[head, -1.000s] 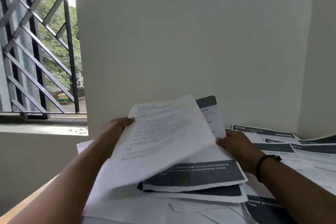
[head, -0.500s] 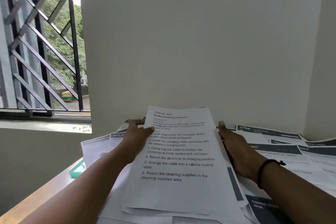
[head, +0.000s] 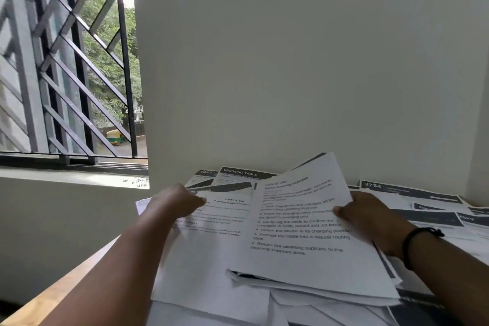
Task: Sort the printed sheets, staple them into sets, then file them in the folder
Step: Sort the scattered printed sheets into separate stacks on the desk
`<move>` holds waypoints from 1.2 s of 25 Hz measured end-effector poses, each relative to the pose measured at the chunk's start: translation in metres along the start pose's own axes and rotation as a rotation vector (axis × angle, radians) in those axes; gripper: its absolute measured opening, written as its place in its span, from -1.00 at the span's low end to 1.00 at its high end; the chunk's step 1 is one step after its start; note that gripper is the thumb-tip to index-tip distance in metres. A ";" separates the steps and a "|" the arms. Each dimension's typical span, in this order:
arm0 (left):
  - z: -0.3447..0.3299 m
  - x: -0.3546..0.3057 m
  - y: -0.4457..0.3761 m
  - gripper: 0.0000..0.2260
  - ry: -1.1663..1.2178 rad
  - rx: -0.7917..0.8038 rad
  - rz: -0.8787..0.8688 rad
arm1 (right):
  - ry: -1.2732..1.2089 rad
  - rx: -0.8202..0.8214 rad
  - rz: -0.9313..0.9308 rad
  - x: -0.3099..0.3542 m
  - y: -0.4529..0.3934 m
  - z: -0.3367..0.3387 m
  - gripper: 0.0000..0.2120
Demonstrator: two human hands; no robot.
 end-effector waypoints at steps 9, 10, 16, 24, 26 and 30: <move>0.014 0.013 -0.010 -0.89 0.269 -0.068 0.057 | -0.003 0.002 -0.019 -0.004 -0.001 -0.002 -0.90; 0.022 0.017 -0.012 -0.92 0.399 -0.125 0.046 | -0.003 0.000 -0.017 -0.004 0.000 -0.001 -0.91; 0.079 0.081 0.011 -0.80 1.318 -0.769 0.264 | -0.047 -0.056 -0.027 -0.005 -0.003 0.009 -0.92; 0.053 0.041 0.001 -0.86 1.395 -0.433 0.175 | -0.172 -0.010 -0.016 0.005 0.007 -0.004 -0.83; 0.046 0.017 -0.003 -0.91 1.238 -0.390 0.052 | -0.189 0.042 -0.023 0.009 0.012 -0.015 -0.80; 0.018 -0.027 0.004 -0.84 0.836 -0.237 -0.082 | -0.285 0.124 -0.029 0.012 0.018 -0.032 -0.79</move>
Point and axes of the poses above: each hand's wrist, its own y-axis away from the middle knuckle, its own z-axis out of the back of the hand, x = y × z, the point moved 10 cm from there along -y, towards the middle knuckle, and after that the axes turned 8 degrees about -y, right-handed, at the moved point
